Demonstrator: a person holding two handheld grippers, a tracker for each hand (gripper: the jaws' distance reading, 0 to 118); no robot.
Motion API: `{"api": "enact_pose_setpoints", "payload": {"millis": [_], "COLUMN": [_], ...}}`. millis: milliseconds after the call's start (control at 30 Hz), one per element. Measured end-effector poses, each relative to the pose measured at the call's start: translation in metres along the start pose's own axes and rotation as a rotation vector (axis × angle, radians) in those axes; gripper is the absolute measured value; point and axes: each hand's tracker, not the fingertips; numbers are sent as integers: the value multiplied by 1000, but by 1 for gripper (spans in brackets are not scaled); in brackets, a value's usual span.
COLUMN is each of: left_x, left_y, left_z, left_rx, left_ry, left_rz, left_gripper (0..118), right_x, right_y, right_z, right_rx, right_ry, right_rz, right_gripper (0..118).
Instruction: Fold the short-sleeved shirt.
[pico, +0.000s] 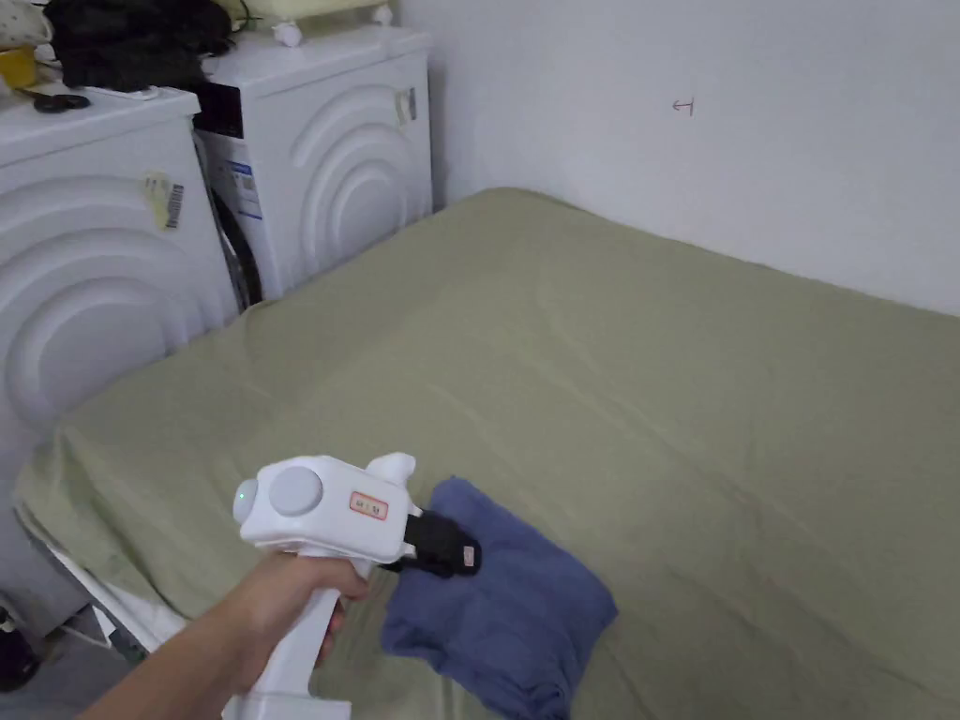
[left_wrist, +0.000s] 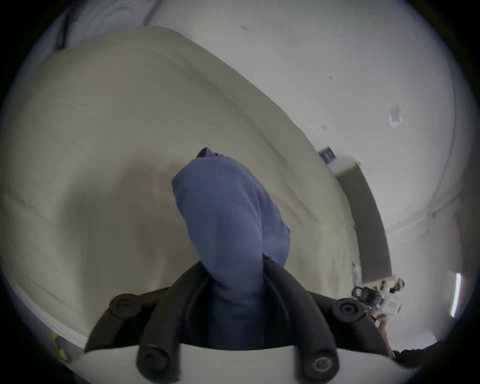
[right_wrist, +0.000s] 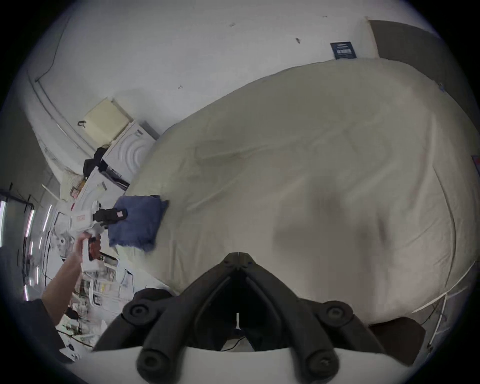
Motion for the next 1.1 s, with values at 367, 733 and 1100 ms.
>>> {"api": "enact_pose_setpoints", "payload": {"millis": [367, 733, 1100], "left_x": [-111, 85, 401], "left_y": [40, -17, -113], "left_z": [17, 147, 107], "left_rx": [24, 533, 884], "left_ry": [137, 330, 230], "left_rz": [132, -163, -645], "left_gripper": [77, 41, 1], "right_x": [-33, -29, -81], "right_y": [5, 63, 133], "right_z": [-19, 36, 160], "right_rx": [-52, 232, 806], "right_ry": [-31, -112, -407], "right_rz": [37, 201, 584], "right_gripper": [1, 1, 1]}}
